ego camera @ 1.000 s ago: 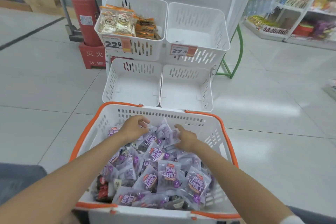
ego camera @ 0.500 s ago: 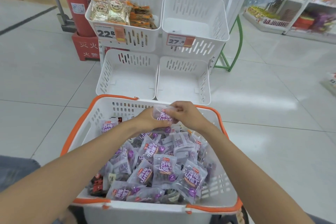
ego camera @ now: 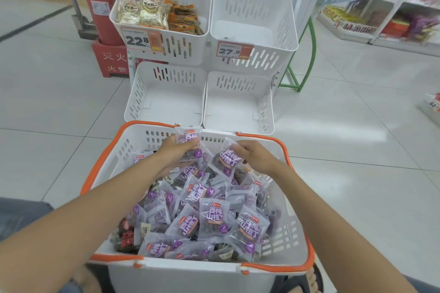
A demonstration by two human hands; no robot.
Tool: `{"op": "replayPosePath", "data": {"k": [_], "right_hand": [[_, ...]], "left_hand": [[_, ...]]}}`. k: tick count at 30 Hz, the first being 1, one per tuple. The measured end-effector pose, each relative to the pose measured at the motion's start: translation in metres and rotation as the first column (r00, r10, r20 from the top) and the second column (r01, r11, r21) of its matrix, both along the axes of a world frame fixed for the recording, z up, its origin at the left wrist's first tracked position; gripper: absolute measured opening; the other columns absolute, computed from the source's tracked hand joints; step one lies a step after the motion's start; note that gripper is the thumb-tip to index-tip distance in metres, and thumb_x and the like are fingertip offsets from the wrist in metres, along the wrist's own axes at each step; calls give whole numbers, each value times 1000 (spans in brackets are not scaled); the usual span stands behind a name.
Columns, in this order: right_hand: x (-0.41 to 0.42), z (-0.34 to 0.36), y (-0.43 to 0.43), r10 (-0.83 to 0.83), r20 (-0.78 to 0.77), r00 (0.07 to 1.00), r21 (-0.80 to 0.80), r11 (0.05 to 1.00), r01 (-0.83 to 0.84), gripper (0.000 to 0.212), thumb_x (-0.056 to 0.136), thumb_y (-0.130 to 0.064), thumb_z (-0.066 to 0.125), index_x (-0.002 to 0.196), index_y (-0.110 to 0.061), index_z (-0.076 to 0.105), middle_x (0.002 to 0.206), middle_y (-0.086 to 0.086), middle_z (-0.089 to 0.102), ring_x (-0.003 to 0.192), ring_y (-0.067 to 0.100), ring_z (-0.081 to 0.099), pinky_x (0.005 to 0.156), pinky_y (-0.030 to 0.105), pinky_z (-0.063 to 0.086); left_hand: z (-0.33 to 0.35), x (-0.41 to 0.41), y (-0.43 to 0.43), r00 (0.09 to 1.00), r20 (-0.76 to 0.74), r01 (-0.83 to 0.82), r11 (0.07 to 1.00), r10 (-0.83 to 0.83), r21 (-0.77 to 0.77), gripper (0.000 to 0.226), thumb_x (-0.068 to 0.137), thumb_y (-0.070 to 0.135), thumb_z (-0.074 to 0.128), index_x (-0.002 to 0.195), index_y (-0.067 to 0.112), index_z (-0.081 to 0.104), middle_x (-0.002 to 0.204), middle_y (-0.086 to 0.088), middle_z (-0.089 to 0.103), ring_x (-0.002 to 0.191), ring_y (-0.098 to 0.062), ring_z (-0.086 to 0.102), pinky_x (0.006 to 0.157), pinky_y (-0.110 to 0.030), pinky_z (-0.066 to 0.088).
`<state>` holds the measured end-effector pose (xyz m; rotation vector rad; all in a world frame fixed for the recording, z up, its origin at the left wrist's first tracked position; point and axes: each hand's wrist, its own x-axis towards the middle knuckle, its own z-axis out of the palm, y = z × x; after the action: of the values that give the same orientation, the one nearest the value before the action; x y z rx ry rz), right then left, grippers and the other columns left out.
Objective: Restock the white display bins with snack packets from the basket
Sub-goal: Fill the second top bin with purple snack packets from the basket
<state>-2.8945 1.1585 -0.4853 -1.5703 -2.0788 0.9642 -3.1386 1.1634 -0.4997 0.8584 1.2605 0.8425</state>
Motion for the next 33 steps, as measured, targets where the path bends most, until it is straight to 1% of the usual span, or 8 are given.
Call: {"op": "replayPosePath", "data": {"k": [4, 7, 12, 15, 19, 25, 29, 33], "right_hand": [[-21, 28, 8, 77, -161, 984, 6, 997, -77, 45, 100, -31, 52, 69, 1, 50, 65, 4, 37, 53, 11, 48, 62, 42, 53], [-39, 41, 8, -51, -291, 955, 88, 993, 80, 24, 93, -28, 65, 84, -7, 72, 89, 6, 61, 55, 20, 65, 63, 45, 57], [-46, 77, 29, -114, -326, 938, -87, 992, 91, 65, 91, -44, 62, 147, -28, 34, 143, -1, 40, 118, 15, 54, 87, 27, 47], [-38, 110, 58, -90, -520, 849, -310, 947, -89, 76, 92, -23, 64, 153, -20, 19, 131, 7, 58, 108, 18, 65, 84, 27, 52], [-26, 154, 114, 26, -557, 830, -253, 947, -199, 55, 90, -15, 67, 141, -9, 46, 126, 13, 64, 112, 23, 62, 105, 45, 43], [-16, 212, 218, 61, -626, 777, -108, 980, -164, 46, 86, -5, 70, 129, -1, 55, 114, 15, 67, 104, 28, 65, 94, 36, 52], [-5, 214, 295, -65, -584, 809, 110, 981, 159, 51, 75, 2, 77, 121, 1, 53, 110, 16, 67, 96, 25, 67, 80, 33, 56], [-16, 171, 341, -74, -377, 923, 225, 960, 169, 54, 74, 7, 77, 116, -8, 47, 98, 4, 58, 85, 13, 57, 71, 16, 49]], "left_hand": [[22, 14, -1, 963, 22, 269, 963, -269, 19, 77, 76, 53, 71, 135, 10, 45, 113, -14, 71, 98, -23, 72, 86, -34, 56], [33, 24, 2, 914, 5, 403, 910, -406, 100, 75, 79, 24, 82, 140, 12, 39, 119, -18, 68, 101, -32, 71, 87, -35, 57], [63, 28, 23, 953, -55, 300, 899, -298, 320, 38, 86, 17, 75, 121, 9, 62, 103, -20, 73, 97, -32, 71, 91, -40, 56], [88, 30, 54, 965, -54, 257, 885, -257, 388, 40, 91, 22, 68, 127, 9, 57, 111, -16, 71, 99, -26, 71, 90, -37, 57], [138, 32, 111, 972, -22, 218, 861, -235, 459, 44, 98, 27, 57, 135, 8, 43, 125, -15, 65, 101, -24, 71, 85, -24, 56], [213, 51, 204, 960, -93, 271, 780, -265, 564, 41, 102, 34, 45, 133, 7, 49, 121, -12, 67, 102, -21, 68, 80, -22, 56], [212, 36, 272, 830, -553, 296, 784, 72, 546, 69, 86, 52, 65, 142, 22, 40, 135, -5, 48, 110, -17, 51, 86, -30, 46], [173, 18, 308, 633, -774, 527, 727, 11, 441, 117, 66, 57, 81, 156, 27, 12, 150, -7, 32, 122, -17, 44, 105, -32, 41]]}}
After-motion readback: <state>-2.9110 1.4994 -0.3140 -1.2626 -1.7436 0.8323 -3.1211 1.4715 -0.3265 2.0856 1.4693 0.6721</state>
